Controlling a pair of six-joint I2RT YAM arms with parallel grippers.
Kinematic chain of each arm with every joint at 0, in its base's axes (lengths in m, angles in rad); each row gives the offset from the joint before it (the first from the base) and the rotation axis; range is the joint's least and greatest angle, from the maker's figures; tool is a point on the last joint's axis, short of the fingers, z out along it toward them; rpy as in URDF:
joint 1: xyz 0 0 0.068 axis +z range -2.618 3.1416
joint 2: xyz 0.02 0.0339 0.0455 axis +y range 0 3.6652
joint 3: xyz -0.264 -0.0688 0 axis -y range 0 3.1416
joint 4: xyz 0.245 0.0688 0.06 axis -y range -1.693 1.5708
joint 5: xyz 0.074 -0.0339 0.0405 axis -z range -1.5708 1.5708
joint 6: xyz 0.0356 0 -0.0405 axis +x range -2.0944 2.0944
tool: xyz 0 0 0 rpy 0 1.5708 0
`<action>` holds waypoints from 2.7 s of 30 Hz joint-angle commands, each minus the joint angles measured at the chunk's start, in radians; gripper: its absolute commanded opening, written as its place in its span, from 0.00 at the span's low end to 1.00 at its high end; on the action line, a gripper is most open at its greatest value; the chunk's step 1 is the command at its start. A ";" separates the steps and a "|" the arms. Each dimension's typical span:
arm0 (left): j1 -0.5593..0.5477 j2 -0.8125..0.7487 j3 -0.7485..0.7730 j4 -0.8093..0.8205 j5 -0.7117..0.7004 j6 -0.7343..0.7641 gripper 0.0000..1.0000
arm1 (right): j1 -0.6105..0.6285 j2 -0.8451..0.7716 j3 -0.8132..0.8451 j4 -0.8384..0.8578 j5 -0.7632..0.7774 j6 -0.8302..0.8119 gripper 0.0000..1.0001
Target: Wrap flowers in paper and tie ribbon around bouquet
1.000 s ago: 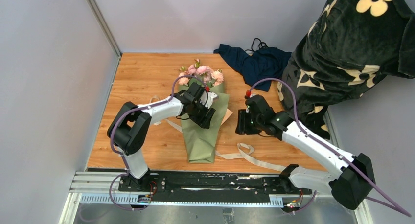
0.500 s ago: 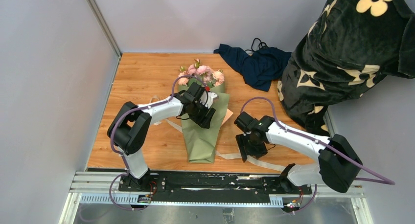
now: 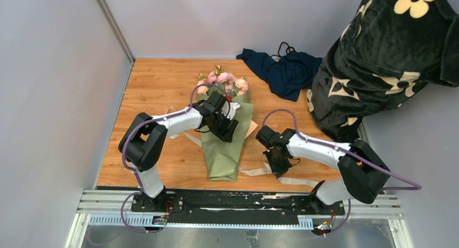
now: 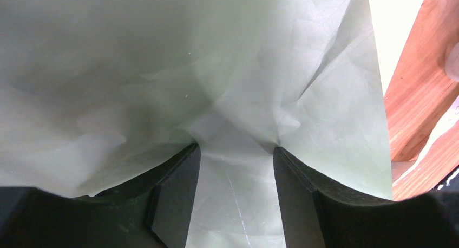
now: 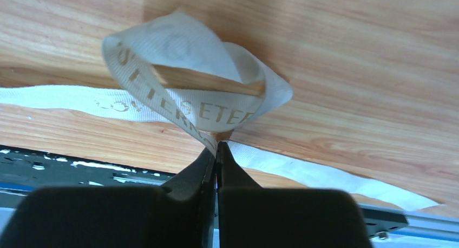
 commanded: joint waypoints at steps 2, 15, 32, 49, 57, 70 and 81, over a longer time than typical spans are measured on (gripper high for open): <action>-0.008 0.061 -0.048 -0.022 -0.056 0.022 0.62 | 0.012 -0.075 0.046 -0.060 0.070 -0.021 0.00; -0.024 0.074 -0.047 -0.029 -0.070 0.028 0.62 | -0.267 -0.159 0.542 0.112 -0.211 -0.266 0.00; -0.029 0.062 -0.044 -0.032 -0.086 0.032 0.62 | -0.579 0.076 0.724 0.064 0.147 -0.331 0.57; -0.036 0.080 -0.039 -0.036 -0.092 0.029 0.62 | -0.206 -0.011 0.074 0.788 -0.393 0.132 0.69; -0.036 0.069 -0.037 -0.039 -0.101 0.032 0.63 | -0.204 0.196 0.060 0.960 -0.409 0.209 0.68; -0.036 0.061 -0.024 -0.045 -0.123 0.058 0.64 | -0.196 0.422 0.097 1.075 -0.449 0.240 0.27; 0.127 -0.128 0.188 -0.246 -0.087 0.145 0.82 | -0.196 0.414 0.068 1.076 -0.441 0.238 0.00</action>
